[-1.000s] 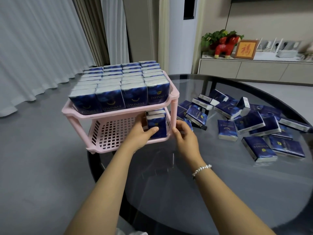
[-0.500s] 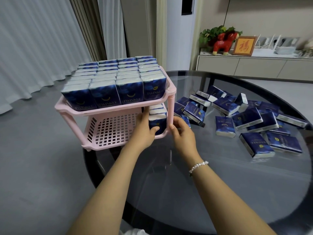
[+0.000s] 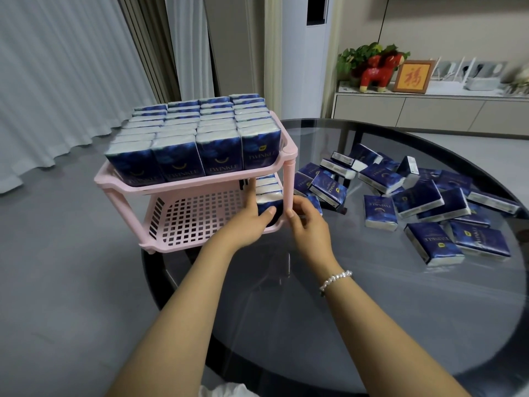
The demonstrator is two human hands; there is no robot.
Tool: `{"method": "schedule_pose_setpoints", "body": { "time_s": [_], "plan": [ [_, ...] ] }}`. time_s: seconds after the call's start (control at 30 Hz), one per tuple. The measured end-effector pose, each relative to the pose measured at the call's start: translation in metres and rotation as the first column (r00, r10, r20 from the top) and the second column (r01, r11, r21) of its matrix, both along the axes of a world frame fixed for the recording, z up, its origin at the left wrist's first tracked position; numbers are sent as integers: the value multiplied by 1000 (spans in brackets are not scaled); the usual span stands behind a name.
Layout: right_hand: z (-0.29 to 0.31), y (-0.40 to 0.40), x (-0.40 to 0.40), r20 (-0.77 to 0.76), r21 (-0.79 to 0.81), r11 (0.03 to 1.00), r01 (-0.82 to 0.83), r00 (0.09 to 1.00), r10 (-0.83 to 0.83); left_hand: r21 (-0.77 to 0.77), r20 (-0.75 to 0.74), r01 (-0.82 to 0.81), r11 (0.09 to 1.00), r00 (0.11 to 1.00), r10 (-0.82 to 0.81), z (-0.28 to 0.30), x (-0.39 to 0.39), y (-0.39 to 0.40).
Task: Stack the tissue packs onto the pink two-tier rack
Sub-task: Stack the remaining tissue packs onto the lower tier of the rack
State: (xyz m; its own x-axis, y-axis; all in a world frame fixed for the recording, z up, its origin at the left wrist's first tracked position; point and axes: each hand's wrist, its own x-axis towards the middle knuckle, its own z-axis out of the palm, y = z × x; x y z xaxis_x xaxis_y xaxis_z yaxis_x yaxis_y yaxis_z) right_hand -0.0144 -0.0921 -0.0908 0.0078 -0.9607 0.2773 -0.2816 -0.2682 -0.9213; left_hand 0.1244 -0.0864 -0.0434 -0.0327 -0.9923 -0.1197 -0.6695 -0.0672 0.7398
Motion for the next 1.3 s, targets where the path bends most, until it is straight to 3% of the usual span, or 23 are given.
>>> {"method": "schedule_pose_setpoints", "body": {
  "time_s": [0.2,0.43,0.6,0.73,0.87,1.13,1.3],
  "plan": [
    [1,5,0,34,-11,1000,11,999,-11,-182,-153,-71,981,987,43,-12,-5,9],
    [7,14,-1,64,-10,1000,27,998,-26,-242,-219,-187,952,966,134,-7,-8,27],
    [9,19,-1,39,7,999,38,998,-38,-204,-28,-317,926,948,318,-14,-12,32],
    [9,19,-2,11,3,998,61,998,-61,-135,179,-305,943,928,326,-10,-23,28],
    [9,19,-2,1,-3,998,66,998,-66,-107,294,-319,942,894,337,-3,-32,26],
    [12,25,-6,16,58,998,-15,1000,14,-94,117,-382,919,913,392,-14,-28,30],
    [20,34,-19,20,115,992,42,999,-45,-134,-81,-400,907,916,393,-5,-35,43]
  ]
}}
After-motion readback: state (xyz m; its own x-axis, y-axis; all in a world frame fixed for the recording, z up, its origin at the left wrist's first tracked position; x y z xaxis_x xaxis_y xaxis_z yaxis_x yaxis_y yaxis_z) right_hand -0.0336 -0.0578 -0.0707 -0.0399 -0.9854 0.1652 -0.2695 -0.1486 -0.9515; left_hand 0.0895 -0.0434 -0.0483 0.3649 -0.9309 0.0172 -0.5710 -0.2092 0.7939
